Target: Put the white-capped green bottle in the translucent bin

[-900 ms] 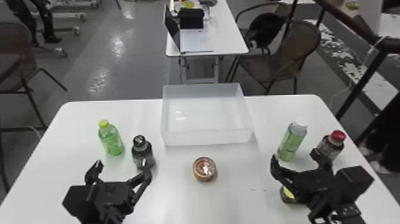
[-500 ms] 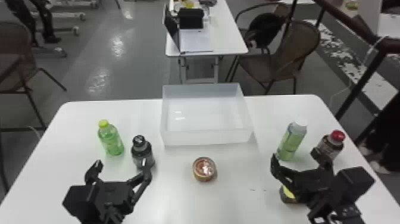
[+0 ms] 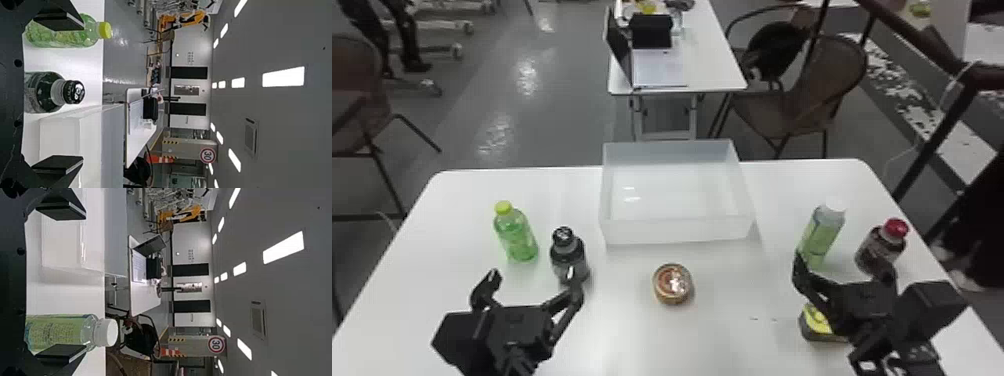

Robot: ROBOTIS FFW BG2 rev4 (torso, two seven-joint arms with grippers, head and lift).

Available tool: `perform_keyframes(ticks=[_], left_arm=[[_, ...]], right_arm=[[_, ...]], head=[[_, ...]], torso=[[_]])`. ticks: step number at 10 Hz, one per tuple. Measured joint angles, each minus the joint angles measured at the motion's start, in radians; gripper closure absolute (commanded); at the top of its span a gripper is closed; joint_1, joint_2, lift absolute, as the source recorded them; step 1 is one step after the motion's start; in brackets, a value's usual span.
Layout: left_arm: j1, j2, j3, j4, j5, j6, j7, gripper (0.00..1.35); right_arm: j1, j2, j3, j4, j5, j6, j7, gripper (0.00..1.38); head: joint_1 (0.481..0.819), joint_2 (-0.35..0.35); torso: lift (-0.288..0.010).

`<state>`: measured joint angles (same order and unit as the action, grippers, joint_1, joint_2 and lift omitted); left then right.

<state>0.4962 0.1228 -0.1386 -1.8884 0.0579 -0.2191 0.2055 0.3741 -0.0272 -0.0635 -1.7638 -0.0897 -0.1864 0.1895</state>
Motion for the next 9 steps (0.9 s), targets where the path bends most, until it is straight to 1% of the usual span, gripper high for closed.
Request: perform_keyframes(ticks=[2, 3, 4, 6, 8, 9], left_arm=[[-0.002, 0.004, -0.002, 0.000, 0.004, -0.001, 0.000, 0.11], [0.000, 0.004, -0.002, 0.000, 0.005, -0.009, 0.000, 0.11], [0.000, 0.004, -0.002, 0.002, 0.007, -0.015, 0.000, 0.11], [-0.002, -0.002, -0.002, 0.003, 0.011, -0.012, -0.005, 0.11], [-0.002, -0.010, 0.002, 0.003, 0.012, -0.009, -0.012, 0.11], [0.001, -0.016, 0.006, 0.003, 0.012, -0.009, -0.018, 0.11]], right_arm=[[-0.030, -0.002, -0.040, 0.053, -0.015, -0.017, 0.002, 0.11], [-0.054, -0.008, -0.049, 0.108, -0.035, -0.027, 0.008, 0.11], [-0.082, -0.017, -0.050, 0.156, -0.044, -0.029, 0.025, 0.11], [-0.149, -0.022, -0.049, 0.268, -0.045, -0.037, 0.092, 0.11], [-0.203, -0.032, -0.049, 0.359, -0.031, -0.041, 0.108, 0.11], [-0.230, -0.043, -0.049, 0.398, -0.021, -0.041, 0.112, 0.11]], head=[[0.695, -0.057], [0.695, -0.067], [0.695, -0.069], [0.695, -0.057], [0.695, -0.056], [0.695, -0.059]], torso=[[-0.047], [-0.047], [-0.047], [-0.047], [-0.047], [-0.047]])
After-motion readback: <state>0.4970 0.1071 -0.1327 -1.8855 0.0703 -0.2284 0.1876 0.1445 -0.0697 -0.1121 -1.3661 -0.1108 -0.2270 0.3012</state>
